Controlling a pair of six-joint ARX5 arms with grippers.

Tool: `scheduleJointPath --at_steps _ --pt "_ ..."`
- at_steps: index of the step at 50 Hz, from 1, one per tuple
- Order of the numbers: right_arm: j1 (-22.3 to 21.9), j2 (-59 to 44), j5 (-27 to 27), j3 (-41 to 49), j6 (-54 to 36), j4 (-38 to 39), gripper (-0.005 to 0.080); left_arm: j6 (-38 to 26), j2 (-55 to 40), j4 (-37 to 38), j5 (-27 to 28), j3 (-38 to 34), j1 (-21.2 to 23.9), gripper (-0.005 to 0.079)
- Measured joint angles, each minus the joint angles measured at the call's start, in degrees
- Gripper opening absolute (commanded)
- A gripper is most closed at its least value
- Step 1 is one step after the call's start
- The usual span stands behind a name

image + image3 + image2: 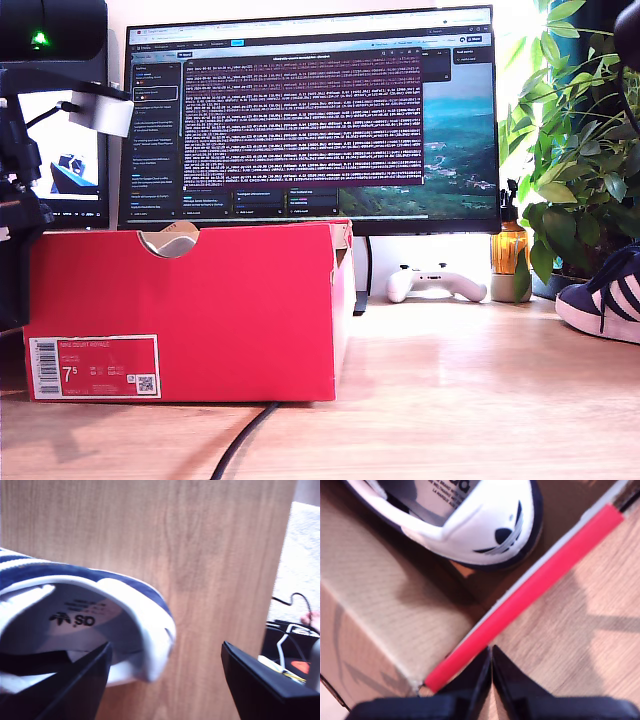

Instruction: Pack the blue shoes by picking the first shoe and placing it inside the red shoebox, left side, then picking and rotating the second shoe and placing it in the shoebox

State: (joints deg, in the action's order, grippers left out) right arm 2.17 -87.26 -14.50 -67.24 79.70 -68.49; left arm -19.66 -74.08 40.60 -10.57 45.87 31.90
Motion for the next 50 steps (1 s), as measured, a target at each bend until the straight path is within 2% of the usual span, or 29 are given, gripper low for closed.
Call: scheduleJointPath --at_steps 11,16,19,21,23,27,29,32,37,50 --pt "-1.86 0.00 1.18 4.59 0.72 6.10 0.0637 0.00 0.00 0.00 0.04 0.00 0.00 -0.0016" --pt "-2.73 0.00 3.58 8.81 1.75 8.90 0.0605 0.00 0.00 0.00 0.07 0.00 0.00 -0.0016" --pt "-3.28 0.00 4.26 10.78 2.82 10.91 0.0559 0.00 0.00 0.00 0.04 0.00 0.00 -0.0016" --pt "-3.45 0.00 4.87 11.41 2.86 12.11 0.0486 0.00 0.00 0.00 0.04 0.00 0.00 -0.0016" --pt "-3.61 0.00 5.03 11.65 2.99 12.83 0.0349 0.00 0.00 0.00 0.07 0.00 0.00 -0.0016" --pt "-3.63 0.00 5.11 11.67 4.15 13.22 -0.0030 0.00 0.00 0.00 0.07 0.00 0.00 -0.0016" --pt "-3.61 0.00 5.14 11.67 5.33 13.25 0.0012 0.00 0.00 0.00 0.07 0.00 0.00 -0.0016" --pt "-3.61 0.00 5.14 11.65 5.84 13.46 -0.0014 0.00 0.00 0.00 0.07 0.00 0.00 -0.0016" --pt "-3.61 0.00 5.11 11.65 5.33 13.86 -0.0013 0.00 0.00 0.00 0.07 0.00 0.00 -0.0016" --pt "-3.63 -0.09 5.42 9.73 -4.20 9.86 -0.0013 0.00 0.00 0.00 0.09 0.00 0.00 -0.0016"
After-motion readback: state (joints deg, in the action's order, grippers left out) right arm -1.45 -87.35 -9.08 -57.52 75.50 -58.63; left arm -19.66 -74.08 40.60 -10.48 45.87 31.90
